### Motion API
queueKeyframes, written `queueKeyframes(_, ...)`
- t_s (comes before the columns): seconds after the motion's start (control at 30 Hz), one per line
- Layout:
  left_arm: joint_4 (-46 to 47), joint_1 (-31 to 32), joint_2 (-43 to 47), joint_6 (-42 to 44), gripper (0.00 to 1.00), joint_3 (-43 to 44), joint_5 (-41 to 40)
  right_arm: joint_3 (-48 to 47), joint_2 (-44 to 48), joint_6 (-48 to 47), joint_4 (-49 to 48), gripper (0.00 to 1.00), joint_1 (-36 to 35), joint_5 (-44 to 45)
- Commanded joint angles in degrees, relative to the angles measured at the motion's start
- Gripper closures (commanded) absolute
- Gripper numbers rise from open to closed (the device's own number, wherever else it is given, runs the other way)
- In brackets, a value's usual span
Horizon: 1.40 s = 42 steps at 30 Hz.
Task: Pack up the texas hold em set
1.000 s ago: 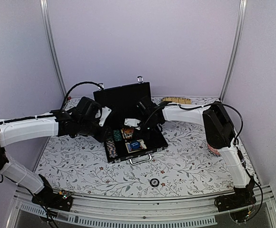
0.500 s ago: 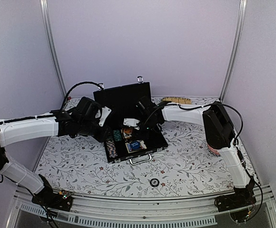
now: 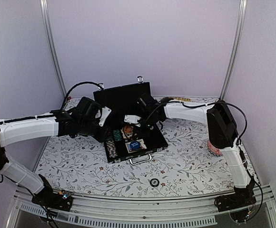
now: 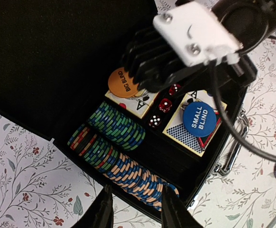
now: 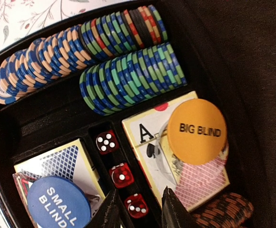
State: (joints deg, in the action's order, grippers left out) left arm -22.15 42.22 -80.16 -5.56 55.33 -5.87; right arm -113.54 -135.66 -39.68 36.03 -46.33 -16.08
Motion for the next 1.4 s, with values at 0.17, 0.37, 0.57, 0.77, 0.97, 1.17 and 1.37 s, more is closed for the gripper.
queueKeyframes(0.17,-0.94,2.64,-0.92,1.69,0.63,2.9,1.94,9.9,16.4,-0.46,-0.51,0.67,2.89,2.56)
queueKeyframes(0.37,-1.22,10.37,-2.64,4.92,0.6,4.44,5.48,24.92,27.84,0.07,-2.85,0.66,6.41,2.33)
queueKeyframes(0.57,-2.44,19.06,-10.32,6.26,0.57,6.89,8.6,39.86,39.03,1.79,-4.46,0.64,9.84,0.54)
queueKeyframes(0.77,-5.57,25.09,-20.54,7.36,0.52,11.95,10.22,52.97,49.28,1.81,-5.44,0.49,11.34,-6.27)
queueKeyframes(0.97,-1.5,26.39,-25.35,8.13,0.52,12.37,14.0,60.11,54.64,0.83,-5.46,0.46,11.27,-9.66)
queueKeyframes(1.17,-0.63,27.44,-30.1,10.54,0.54,13.74,15.17,62.29,57.8,0.77,-5.47,0.46,11.55,-10.11)
queueKeyframes(1.37,-0.35,28.36,-35.63,12.82,0.54,16.86,13.96,61.99,57.92,1.05,-5.56,0.46,13.82,-10.38)
